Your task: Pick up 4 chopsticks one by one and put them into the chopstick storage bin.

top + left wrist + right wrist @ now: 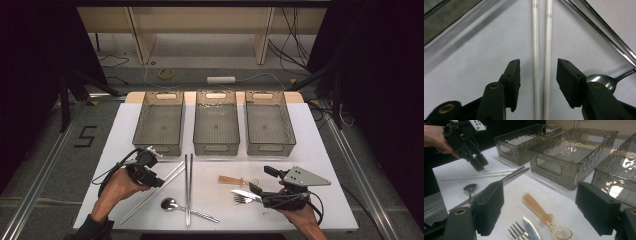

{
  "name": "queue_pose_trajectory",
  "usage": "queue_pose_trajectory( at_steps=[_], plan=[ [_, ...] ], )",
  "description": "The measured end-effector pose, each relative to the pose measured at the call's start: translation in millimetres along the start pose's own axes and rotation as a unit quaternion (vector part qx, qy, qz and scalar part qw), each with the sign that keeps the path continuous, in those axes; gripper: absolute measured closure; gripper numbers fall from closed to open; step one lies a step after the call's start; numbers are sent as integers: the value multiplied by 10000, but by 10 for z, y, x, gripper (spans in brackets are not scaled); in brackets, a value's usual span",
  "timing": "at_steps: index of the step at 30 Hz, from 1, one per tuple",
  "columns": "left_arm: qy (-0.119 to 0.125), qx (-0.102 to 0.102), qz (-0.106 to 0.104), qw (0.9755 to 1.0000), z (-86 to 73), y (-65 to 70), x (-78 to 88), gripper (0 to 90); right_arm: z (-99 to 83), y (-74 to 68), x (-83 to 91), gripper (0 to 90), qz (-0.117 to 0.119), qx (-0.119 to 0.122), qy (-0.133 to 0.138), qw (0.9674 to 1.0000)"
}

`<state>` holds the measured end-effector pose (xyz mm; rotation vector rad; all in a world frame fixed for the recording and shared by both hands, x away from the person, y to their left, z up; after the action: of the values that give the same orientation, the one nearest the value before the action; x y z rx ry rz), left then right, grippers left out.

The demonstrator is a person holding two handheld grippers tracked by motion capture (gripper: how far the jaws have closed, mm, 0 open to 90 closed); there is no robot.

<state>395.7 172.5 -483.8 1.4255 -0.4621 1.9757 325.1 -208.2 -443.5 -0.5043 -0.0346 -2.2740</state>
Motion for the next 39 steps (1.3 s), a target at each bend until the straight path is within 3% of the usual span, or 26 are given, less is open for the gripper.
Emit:
queue_pose_trajectory(
  at_steps=[11, 25, 39],
  plan=[
    [-188, -224, -18, 9996, -35, -5, -66, 672, -1, -6, -5, 245, 13, 24, -14, 10000],
    [-414, -364, 12, 9985, -56, -1, -158, 770, -1, -11, -7, 252, 18, 36, -17, 10000],
    [-370, -423, 162, 9983, -64, 14, -171, 832, -6, -16, -11, 258, 26, 84, -56, 9999]
  ],
)
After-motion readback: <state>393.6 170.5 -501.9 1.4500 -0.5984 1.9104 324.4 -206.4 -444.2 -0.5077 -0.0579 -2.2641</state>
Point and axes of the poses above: each handheld gripper's, and its own axes: x roughly backward along the jaws, z roughly out of its top, y roughly to its right, the point moved 4 cm from there along -x, roughly forward along the jaws, and after that the axes turned 2 degrees about -x, right-handed, at the moved point
